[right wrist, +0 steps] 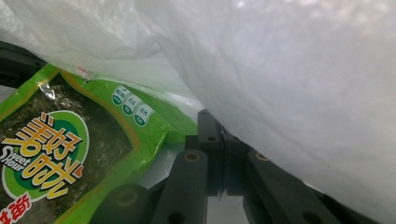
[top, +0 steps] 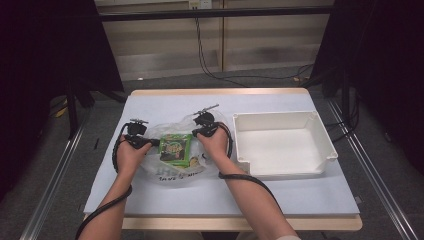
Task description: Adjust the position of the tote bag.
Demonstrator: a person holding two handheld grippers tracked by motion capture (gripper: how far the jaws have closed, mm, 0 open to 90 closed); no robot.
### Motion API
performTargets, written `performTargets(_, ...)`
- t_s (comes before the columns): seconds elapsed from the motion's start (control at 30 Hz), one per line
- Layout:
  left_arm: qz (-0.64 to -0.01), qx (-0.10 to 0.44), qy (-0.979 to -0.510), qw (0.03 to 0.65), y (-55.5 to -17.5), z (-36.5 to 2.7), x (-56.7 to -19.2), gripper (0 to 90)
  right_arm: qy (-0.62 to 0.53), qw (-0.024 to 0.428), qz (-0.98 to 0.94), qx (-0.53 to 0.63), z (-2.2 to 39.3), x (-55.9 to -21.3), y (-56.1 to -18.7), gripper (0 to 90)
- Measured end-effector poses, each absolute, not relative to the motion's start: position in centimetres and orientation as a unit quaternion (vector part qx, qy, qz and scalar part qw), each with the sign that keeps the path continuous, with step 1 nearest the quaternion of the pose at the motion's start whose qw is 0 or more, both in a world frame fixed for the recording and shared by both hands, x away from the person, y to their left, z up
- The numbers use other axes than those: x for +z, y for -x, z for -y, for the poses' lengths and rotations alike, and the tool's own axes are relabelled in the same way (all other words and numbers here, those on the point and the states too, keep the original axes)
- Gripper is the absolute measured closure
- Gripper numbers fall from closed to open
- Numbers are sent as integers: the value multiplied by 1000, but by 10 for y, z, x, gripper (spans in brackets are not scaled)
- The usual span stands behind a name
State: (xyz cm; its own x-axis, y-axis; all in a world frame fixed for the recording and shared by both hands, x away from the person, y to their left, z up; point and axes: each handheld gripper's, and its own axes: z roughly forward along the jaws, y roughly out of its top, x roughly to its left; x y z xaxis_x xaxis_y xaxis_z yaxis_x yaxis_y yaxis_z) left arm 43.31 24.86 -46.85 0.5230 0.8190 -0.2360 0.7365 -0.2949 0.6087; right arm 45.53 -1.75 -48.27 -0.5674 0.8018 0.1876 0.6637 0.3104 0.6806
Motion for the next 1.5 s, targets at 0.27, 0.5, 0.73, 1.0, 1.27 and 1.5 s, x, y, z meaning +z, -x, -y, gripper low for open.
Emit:
performTargets(0.27,-493,49,-788,367,-431,-246,-456,777,-458,100,-800,374,20,-479,-454,876)
performTargets(0.5,-495,27,-788,366,-433,-240,-462,678,-463,97,-797,376,21,-478,-455,871)
performTargets(0.73,-489,20,-792,364,-433,-235,-468,682,-460,97,-799,375,22,-480,-457,870)
performTargets(1.0,-476,7,-797,372,-430,-230,-468,733,-460,94,-800,375,20,-482,-457,870)
performTargets(1.27,-469,36,-797,380,-436,-228,-454,711,-460,93,-799,375,21,-482,-457,870)
performTargets(1.5,-474,47,-792,382,-446,-224,-460,705,-457,93,-801,376,20,-483,-456,870)
